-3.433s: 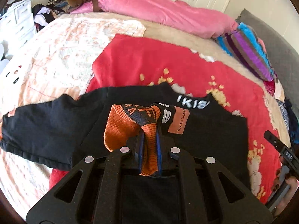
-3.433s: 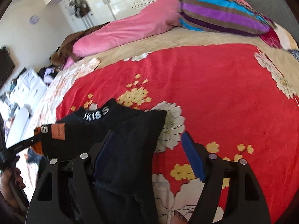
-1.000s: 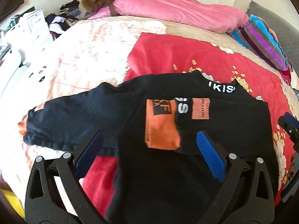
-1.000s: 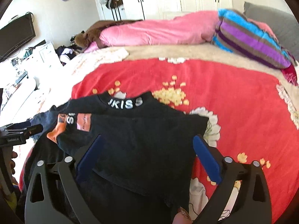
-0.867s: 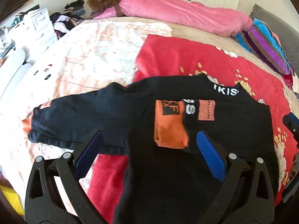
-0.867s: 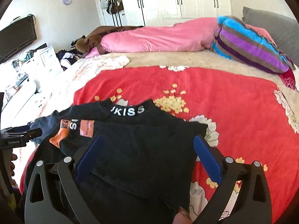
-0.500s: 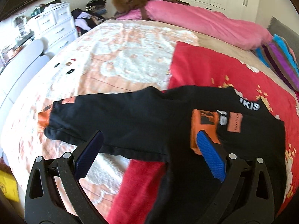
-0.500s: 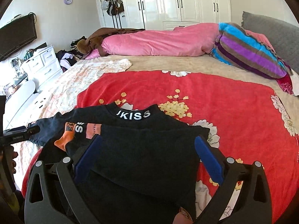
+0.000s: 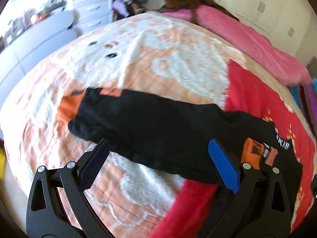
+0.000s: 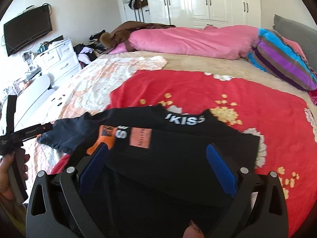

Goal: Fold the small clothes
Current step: 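Grasp the other sleeve's orange cuff with the left gripper and lift it, then fold the held sleeve across the shirt body with the left gripper and release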

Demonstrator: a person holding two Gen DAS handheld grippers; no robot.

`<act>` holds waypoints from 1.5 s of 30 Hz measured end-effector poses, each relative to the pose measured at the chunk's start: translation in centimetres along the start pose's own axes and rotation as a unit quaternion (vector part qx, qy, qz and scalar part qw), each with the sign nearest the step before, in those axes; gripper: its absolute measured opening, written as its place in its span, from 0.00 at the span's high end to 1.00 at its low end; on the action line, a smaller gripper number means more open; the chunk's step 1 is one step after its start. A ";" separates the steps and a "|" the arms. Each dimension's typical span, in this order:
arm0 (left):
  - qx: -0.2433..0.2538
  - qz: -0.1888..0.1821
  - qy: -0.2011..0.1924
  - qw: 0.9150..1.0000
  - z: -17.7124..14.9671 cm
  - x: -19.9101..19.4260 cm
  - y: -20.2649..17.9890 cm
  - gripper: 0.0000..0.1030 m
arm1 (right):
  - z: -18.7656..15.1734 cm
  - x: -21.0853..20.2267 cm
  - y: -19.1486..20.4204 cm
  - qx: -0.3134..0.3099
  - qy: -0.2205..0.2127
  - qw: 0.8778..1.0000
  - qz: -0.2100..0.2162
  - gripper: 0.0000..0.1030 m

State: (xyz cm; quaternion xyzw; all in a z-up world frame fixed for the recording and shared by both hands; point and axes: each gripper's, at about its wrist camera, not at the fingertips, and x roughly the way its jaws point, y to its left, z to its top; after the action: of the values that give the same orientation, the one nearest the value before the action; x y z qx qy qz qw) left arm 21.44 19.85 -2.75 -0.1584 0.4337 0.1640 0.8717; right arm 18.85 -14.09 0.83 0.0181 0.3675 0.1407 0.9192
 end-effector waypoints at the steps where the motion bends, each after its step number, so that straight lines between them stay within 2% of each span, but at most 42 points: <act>1: -0.007 0.008 0.001 1.000 0.0 0.3 0.6 0.09 | 0.0 0.2 0.5 -0.004 0.002 1.000 0.000 0.04; 3: -0.026 0.014 0.005 1.000 0.2 0.7 2.0 0.09 | 0.1 0.8 1.5 -0.016 0.007 1.000 -0.003 0.04; 6: -0.100 -0.024 0.020 0.994 0.1 1.7 5.2 0.09 | 0.1 1.6 2.5 -0.021 0.013 1.000 -0.005 0.04; 9: -0.139 0.003 0.011 0.990 0.0 1.8 7.3 0.09 | 0.2 2.2 3.3 -0.026 0.019 0.999 -0.004 0.04; 12: -0.180 0.002 0.017 0.983 -0.1 2.5 9.3 0.09 | 0.4 2.5 4.1 -0.037 0.017 0.999 -0.009 0.04; 17: -0.237 -0.020 0.030 0.971 -0.5 4.1 11.1 0.09 | 0.6 3.1 4.9 -0.041 0.020 0.999 -0.009 0.04; 21: -0.267 -0.040 0.005 0.963 -0.2 4.3 11.6 0.10 | 0.3 3.6 5.6 -0.051 0.027 0.998 -0.009 0.04; 22: -0.267 -0.041 -0.003 0.963 -0.1 4.2 11.6 0.14 | 0.2 3.6 5.8 -0.056 0.029 0.998 -0.009 0.04; 24: -0.262 -0.036 -0.015 0.964 0.3 4.3 11.3 0.31 | -0.1 3.6 6.0 -0.065 0.031 0.997 -0.011 0.04; 26: -0.266 -0.030 -0.019 0.963 0.6 4.5 11.2 0.62 | -0.3 3.4 5.8 -0.070 0.033 0.997 -0.014 0.04; 27: -0.272 -0.036 -0.019 0.962 0.7 4.7 11.2 0.69 | -0.4 3.4 5.6 -0.070 0.034 0.997 -0.015 0.04; 28: -0.272 -0.038 -0.019 0.961 0.8 4.8 11.3 0.83 | -0.5 3.4 5.3 -0.067 0.037 0.997 -0.016 0.04; 29: -0.267 -0.040 -0.022 0.963 1.1 4.9 11.3 0.90 | -0.6 3.3 4.9 -0.065 0.039 0.997 -0.018 0.04; 34: -0.252 -0.077 -0.042 0.964 2.1 4.2 10.5 0.93 | -1.7 2.6 2.2 -0.057 0.048 0.997 -0.034 0.04; 36: -0.235 -0.101 -0.062 0.965 2.6 3.0 9.7 0.93 | -2.1 2.1 1.0 -0.051 0.051 0.997 -0.040 0.04; 40: -0.147 -0.121 -0.114 0.975 3.7 -0.4 5.9 0.93 | -3.3 0.5 -3.6 -0.009 0.049 0.997 -0.055 0.04; 43: -0.089 -0.135 -0.130 0.978 3.4 -2.5 2.6 0.93 | -4.5 -0.5 -7.5 0.032 0.043 0.995 -0.078 0.04; 45: -0.060 -0.156 -0.127 0.978 2.9 -3.5 0.1 0.93 | -5.1 -0.7 -9.7 0.064 0.044 0.993 -0.089 0.04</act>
State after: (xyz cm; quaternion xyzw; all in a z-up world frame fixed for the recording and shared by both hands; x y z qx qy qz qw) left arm 21.46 20.62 1.80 -0.2538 0.2791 0.0704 0.9234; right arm 17.29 -24.00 -3.72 0.0376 0.4164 0.0349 0.9077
